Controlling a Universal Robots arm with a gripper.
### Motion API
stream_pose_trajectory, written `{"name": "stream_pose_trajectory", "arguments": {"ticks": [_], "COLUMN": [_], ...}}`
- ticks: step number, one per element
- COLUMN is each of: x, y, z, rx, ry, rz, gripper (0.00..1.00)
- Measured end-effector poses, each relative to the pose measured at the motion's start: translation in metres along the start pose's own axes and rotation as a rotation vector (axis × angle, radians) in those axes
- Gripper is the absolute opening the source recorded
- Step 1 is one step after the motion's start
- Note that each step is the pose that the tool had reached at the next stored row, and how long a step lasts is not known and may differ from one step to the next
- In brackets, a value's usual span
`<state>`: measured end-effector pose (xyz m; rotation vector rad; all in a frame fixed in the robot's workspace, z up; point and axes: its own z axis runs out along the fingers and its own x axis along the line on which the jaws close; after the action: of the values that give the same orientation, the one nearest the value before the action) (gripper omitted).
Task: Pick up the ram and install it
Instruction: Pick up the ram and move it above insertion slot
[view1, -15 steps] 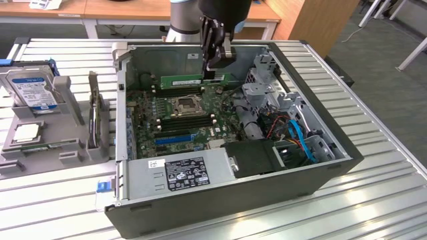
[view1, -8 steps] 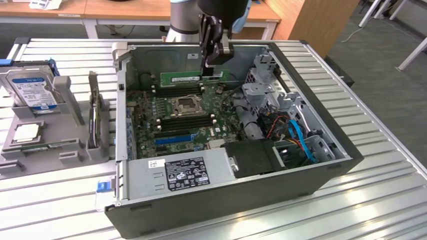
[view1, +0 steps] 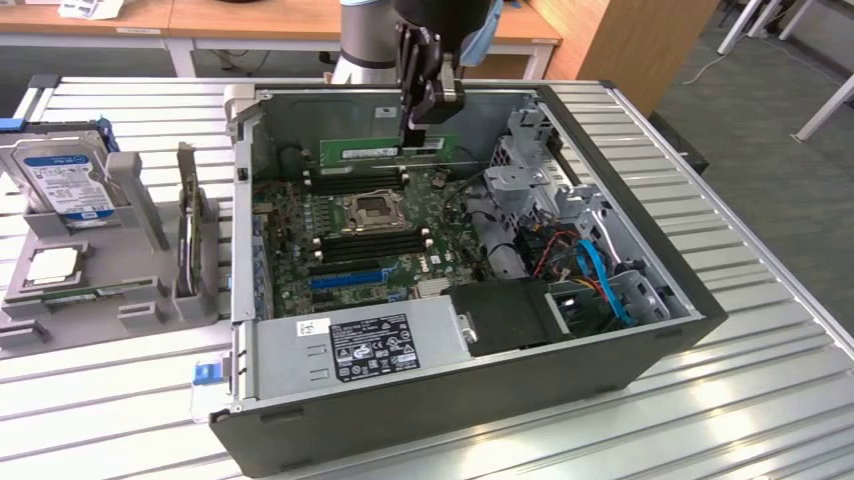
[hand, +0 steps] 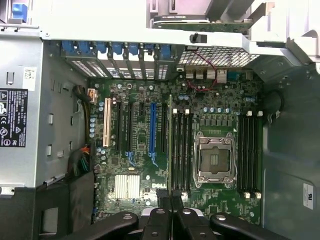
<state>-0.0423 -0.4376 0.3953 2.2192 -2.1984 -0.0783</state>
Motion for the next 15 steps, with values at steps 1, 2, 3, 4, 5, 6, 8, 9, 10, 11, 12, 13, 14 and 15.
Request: {"name": "stream_pose_trajectory", "arguments": {"ticks": [1, 2, 3, 4, 5, 6, 8, 9, 10, 11, 12, 13, 14, 15], "x": [-0.001, -0.002, -0.002, -0.003, -0.004, -0.005, -0.007, -0.008, -0.008, -0.009, -0.010, -0.011, -0.011, -0.012], "y": [0.0000, 0.0000, 0.0000, -0.0001, -0.0001, -0.0001, -0.0001, -0.0001, -0.0001, -0.0001, -0.0001, -0.0001, -0.0001, -0.0002], "z": [0.0000, 0.0000, 0.0001, 0.0001, 0.0001, 0.0001, 0.0002, 0.0003, 0.0003, 0.0003, 0.0003, 0.0004, 0.0004, 0.0004], "rx": [0.0000, 0.0000, 0.0000, 0.0000, 0.0000, 0.0000, 0.0000, 0.0000, 0.0000, 0.0000, 0.0000, 0.0000, 0.0000, 0.0000], "ry": [0.0000, 0.0000, 0.0000, 0.0000, 0.0000, 0.0001, 0.0000, 0.0000, 0.0000, -0.0001, 0.0000, 0.0000, 0.0000, 0.0000], "rz": [0.000, 0.000, 0.000, 0.000, 0.000, 0.000, 0.000, 0.000, 0.000, 0.000, 0.000, 0.000, 0.000, 0.000], "gripper": [0.12, 0.12, 0.12, 0.12, 0.12, 0.12, 0.12, 0.12, 0.12, 0.12, 0.12, 0.12, 0.12, 0.12]}}
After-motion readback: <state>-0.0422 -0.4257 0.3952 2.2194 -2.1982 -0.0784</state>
